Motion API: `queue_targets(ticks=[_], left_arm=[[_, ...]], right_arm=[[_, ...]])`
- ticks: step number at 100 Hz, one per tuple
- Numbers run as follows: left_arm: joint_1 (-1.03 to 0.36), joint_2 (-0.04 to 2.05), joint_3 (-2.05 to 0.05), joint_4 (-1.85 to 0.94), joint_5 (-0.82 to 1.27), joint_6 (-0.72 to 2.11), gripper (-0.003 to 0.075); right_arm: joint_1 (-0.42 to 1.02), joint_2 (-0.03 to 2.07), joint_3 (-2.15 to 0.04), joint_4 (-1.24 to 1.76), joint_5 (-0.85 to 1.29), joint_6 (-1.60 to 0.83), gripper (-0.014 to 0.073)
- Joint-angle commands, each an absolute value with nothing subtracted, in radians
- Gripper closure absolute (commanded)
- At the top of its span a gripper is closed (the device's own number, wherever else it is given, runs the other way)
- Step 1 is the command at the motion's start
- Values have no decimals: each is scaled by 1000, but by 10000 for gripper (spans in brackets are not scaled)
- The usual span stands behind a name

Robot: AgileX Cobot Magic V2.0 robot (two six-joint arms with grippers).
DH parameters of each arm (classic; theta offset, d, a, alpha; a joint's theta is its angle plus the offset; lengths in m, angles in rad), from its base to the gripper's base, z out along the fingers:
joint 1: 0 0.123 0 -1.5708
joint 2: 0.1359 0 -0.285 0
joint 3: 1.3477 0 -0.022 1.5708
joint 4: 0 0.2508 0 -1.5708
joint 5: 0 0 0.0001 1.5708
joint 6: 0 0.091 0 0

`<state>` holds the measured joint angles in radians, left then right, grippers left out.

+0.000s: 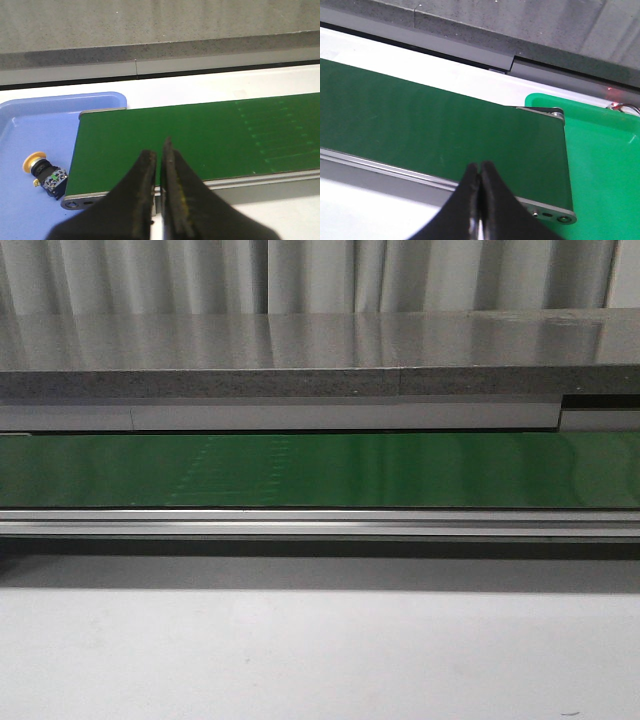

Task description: Move button from right to left

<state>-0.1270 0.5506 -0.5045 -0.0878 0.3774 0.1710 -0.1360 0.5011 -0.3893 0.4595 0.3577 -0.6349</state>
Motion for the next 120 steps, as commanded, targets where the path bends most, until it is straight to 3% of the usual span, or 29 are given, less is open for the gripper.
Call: queue_targets(ticks=[1,23,46,80,120], left_arm=[[-135,552,-531,-65,305,170,715],[-135,552,-531,-54,294,170,715],[-135,517,-467,-28,143,131,715],[-135,251,-222,15,86,60,715],[-135,-25,-73,35,90,53,715]], right_arm=[[-136,504,-417,474,292,-636,662],[-136,504,-417,474,292,-636,662],[-136,504,-417,474,292,-636,662],[-136,504,-417,474,292,-636,662],[-136,504,-417,474,292,-636,662]])
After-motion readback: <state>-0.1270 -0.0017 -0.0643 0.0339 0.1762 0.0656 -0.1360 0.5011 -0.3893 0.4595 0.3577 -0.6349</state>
